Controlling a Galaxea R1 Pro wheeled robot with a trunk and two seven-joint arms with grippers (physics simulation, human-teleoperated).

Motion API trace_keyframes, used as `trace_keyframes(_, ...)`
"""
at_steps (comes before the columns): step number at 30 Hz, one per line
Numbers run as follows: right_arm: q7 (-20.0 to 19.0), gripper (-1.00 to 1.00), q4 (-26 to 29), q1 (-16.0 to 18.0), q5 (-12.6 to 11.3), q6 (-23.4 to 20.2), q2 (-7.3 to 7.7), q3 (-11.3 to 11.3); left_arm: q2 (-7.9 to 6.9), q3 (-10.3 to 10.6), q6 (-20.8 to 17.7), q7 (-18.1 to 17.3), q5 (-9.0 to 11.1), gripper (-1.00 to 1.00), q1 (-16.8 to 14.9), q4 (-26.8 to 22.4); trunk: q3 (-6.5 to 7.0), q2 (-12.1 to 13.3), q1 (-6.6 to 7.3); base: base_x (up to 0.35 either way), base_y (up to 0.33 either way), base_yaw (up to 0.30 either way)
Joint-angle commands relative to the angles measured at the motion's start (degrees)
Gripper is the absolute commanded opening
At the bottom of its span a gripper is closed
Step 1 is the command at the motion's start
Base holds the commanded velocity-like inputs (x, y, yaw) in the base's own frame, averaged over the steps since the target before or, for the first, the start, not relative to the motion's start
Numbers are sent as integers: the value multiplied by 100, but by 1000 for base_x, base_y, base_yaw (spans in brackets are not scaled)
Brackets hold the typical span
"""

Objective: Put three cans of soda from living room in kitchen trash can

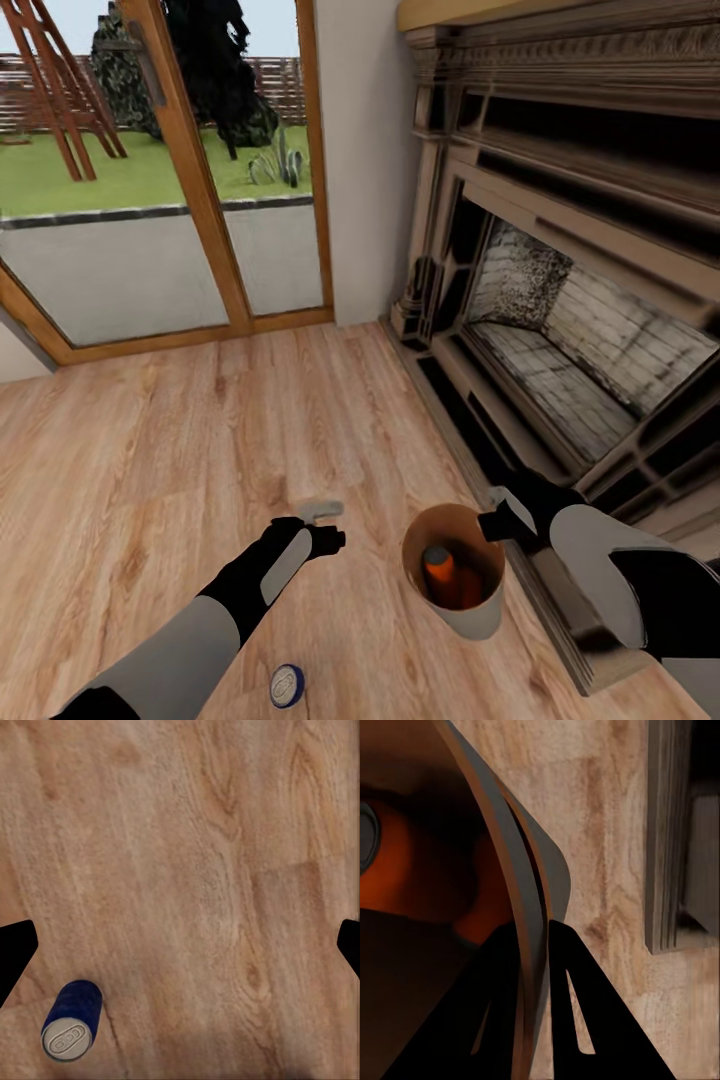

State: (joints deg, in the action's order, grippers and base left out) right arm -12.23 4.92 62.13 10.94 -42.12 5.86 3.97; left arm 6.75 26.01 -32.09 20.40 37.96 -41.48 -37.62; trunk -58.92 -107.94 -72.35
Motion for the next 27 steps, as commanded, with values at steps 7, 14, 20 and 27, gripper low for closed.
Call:
trace_keyframes(7,-27,-100,-7,1,-143,-15,-79,-148,1,-1,1,-1,1,100,0,1,-34,0,0,1,-26,159)
trace_keyframes(14,-25,-100,-8,1,-140,-15,-109,-151,1,0,1,-1,1,100,0,1,-56,0,0,0,-2,103)
trace_keyframes(20,-25,-100,-8,1,-141,-15,-111,-148,1,-4,-3,-1,12,100,0,1,-59,0,0,0,0,11)
trace_keyframes(27,-27,-100,-8,1,-141,-12,-120,-149,6,-8,-20,1,22,100,0,1,-59,0,0,0,0,1)
